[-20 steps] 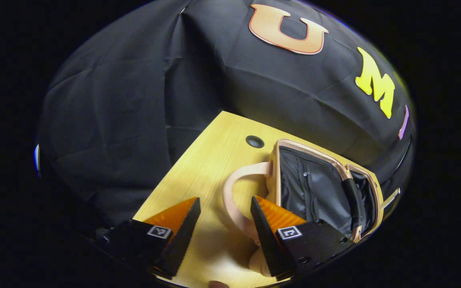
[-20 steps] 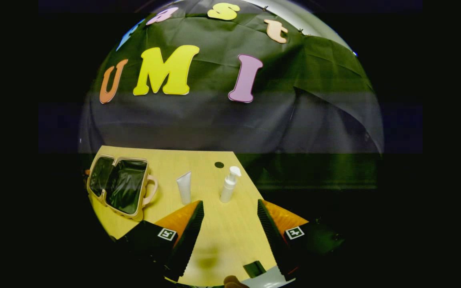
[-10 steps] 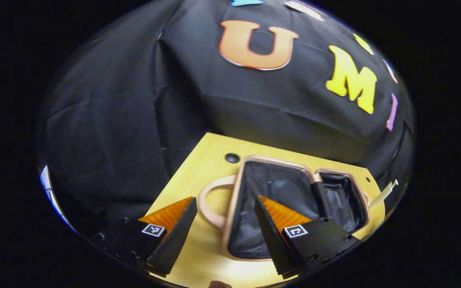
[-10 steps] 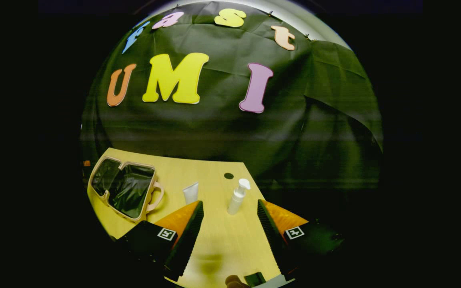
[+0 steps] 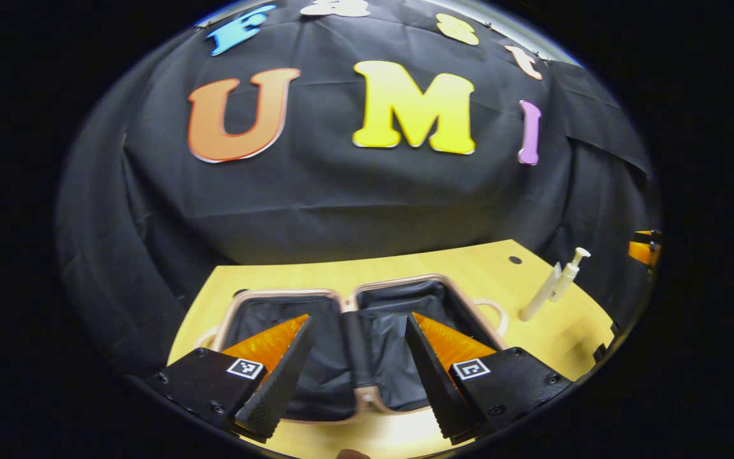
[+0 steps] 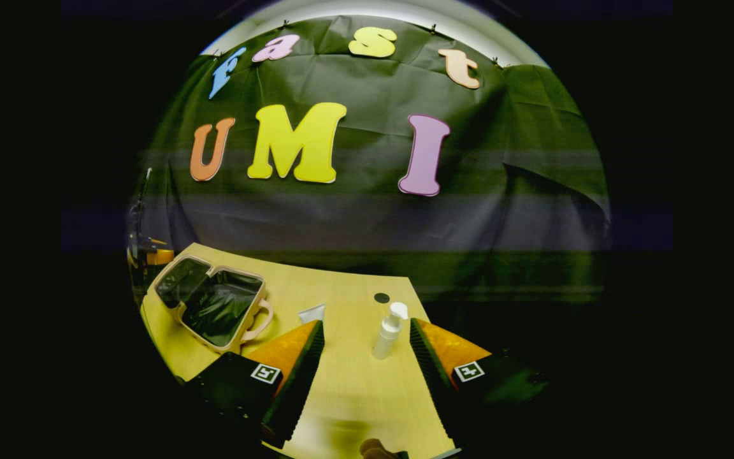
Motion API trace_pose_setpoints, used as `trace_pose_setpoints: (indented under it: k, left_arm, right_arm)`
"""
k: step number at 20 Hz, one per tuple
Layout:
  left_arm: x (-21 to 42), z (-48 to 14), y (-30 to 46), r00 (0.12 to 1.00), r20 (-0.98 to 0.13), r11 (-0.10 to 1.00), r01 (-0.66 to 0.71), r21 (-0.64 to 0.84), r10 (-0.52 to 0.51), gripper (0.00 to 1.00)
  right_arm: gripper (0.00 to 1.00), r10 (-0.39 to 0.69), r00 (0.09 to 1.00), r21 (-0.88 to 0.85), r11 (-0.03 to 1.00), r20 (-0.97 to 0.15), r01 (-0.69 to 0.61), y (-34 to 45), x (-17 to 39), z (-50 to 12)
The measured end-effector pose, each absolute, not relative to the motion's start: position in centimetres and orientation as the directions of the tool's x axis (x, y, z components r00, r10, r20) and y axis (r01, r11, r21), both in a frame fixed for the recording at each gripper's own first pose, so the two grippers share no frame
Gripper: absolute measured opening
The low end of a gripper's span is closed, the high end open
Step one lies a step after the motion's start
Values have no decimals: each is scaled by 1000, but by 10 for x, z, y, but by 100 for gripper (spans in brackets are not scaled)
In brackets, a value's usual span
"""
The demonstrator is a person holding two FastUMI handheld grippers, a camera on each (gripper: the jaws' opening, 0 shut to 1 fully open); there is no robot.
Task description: First open the suitcase, pack the skin care products into it, and then close the suitcase.
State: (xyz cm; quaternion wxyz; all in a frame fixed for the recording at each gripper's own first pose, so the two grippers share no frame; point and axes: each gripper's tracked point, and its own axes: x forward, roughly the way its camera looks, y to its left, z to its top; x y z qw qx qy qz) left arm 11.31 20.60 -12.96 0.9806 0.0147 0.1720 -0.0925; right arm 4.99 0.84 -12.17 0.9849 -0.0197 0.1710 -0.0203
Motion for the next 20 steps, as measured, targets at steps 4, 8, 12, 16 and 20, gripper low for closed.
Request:
trace_pose_setpoints:
  k: [4,8,12,16,20]
  left_arm:
    - [125,-136,114,894,-353,957,291,-8,-275,92]
    - [125,-157,25,844,-367,915,399,-57,-391,92]
    - [118,-192,-71,739,-388,828,543,-141,-551,93]
    - [134,-231,-126,693,-424,799,583,-147,-584,92]
    - [164,-266,-151,696,-455,818,557,-148,-556,92]
  right_arm:
    - [80,-32,926,10,999,-376,39,-27,48,-135]
    - [80,-41,923,2,999,-383,46,-69,48,-141]
    - [80,-62,914,-8,998,-402,64,-108,46,-152]
    - [80,-76,899,-33,997,-431,69,-142,46,-167]
    - [80,-70,882,-54,997,-466,51,-168,50,-186]
